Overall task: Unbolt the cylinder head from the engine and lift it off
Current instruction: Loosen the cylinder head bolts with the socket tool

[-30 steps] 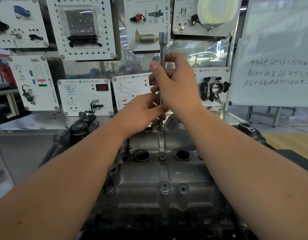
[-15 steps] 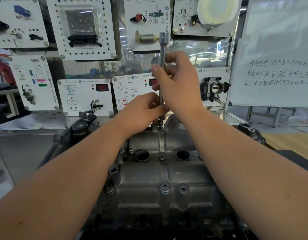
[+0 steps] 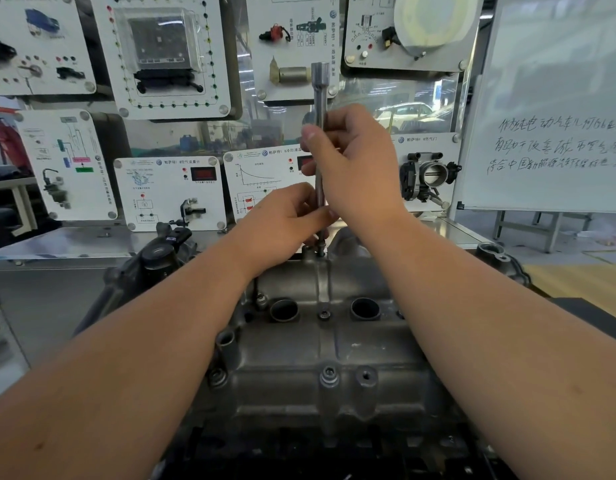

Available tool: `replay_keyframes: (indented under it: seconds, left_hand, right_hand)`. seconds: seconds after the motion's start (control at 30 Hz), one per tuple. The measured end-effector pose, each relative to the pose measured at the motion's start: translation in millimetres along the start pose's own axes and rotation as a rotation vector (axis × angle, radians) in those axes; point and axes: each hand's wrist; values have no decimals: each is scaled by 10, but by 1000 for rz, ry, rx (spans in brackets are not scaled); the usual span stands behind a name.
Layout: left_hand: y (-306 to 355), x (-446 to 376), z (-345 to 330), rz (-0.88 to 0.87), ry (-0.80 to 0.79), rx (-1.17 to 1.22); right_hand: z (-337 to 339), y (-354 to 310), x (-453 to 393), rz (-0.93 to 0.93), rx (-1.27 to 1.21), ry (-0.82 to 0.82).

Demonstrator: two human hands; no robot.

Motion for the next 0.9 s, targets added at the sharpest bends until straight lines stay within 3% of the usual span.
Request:
replay_keyframes:
  seconds: [0.27, 0.5, 0.73, 0.9]
  left_hand:
    - [9, 12, 22, 15, -16, -12]
    - [14, 8, -1, 40, -10, -11]
    - [29, 12, 15, 35, -8, 4]
    - [27, 14, 1, 68, 13, 17]
  right_hand:
    - [3, 16, -7, -30, -54, 0]
    - [-13, 18, -25, 0, 48, 6]
    - [10, 11, 1, -39, -65, -14]
    - [4, -1, -14, -1, 41, -9]
Point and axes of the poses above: each hand's wrist, its own x-axis away from the middle knuckle, its own z-axis out of the back of the hand, y = z × x, and after that the axes turned 15 degrees about -x, right-handed
